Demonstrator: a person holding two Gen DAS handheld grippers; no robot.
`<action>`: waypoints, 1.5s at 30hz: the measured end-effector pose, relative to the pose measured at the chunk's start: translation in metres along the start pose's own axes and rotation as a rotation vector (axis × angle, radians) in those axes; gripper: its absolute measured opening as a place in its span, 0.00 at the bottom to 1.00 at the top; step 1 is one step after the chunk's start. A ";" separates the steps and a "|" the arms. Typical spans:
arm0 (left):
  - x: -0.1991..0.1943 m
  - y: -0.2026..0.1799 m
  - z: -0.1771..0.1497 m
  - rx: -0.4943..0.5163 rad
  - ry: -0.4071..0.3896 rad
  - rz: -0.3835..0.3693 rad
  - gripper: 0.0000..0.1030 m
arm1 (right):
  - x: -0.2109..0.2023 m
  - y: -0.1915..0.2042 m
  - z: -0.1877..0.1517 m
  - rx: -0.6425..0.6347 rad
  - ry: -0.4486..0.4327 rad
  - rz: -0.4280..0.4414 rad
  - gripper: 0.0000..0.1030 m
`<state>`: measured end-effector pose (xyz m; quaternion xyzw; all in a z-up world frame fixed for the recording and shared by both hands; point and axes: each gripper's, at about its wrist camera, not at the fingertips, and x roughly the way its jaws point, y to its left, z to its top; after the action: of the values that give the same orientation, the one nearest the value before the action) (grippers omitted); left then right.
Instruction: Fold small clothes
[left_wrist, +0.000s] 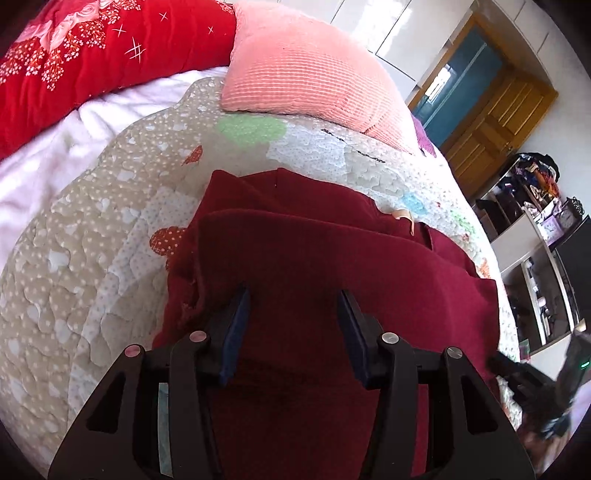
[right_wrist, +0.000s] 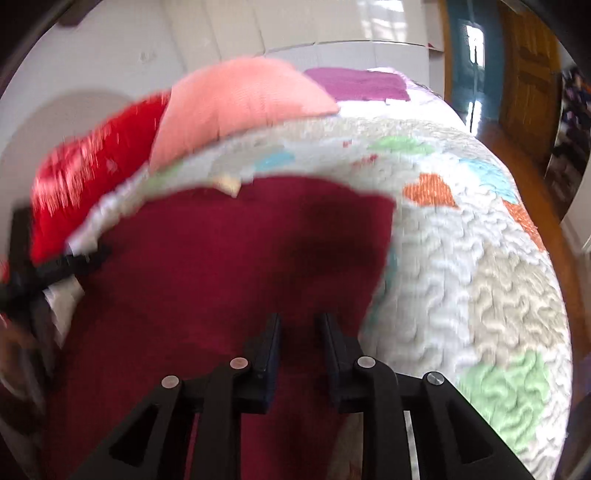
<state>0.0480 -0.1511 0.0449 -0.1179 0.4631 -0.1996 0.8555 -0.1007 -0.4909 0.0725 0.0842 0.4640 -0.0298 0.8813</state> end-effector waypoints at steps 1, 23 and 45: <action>-0.002 -0.001 -0.001 0.006 0.002 0.006 0.47 | 0.005 0.001 -0.005 -0.018 0.012 -0.028 0.21; -0.073 -0.042 -0.089 0.185 -0.010 0.192 0.47 | -0.077 0.013 -0.072 0.081 0.004 0.109 0.43; -0.141 0.005 -0.172 0.064 0.063 0.135 0.47 | -0.084 0.007 -0.140 0.140 0.028 0.122 0.44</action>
<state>-0.1646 -0.0858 0.0540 -0.0530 0.4899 -0.1599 0.8553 -0.2612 -0.4616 0.0647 0.1742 0.4670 -0.0071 0.8669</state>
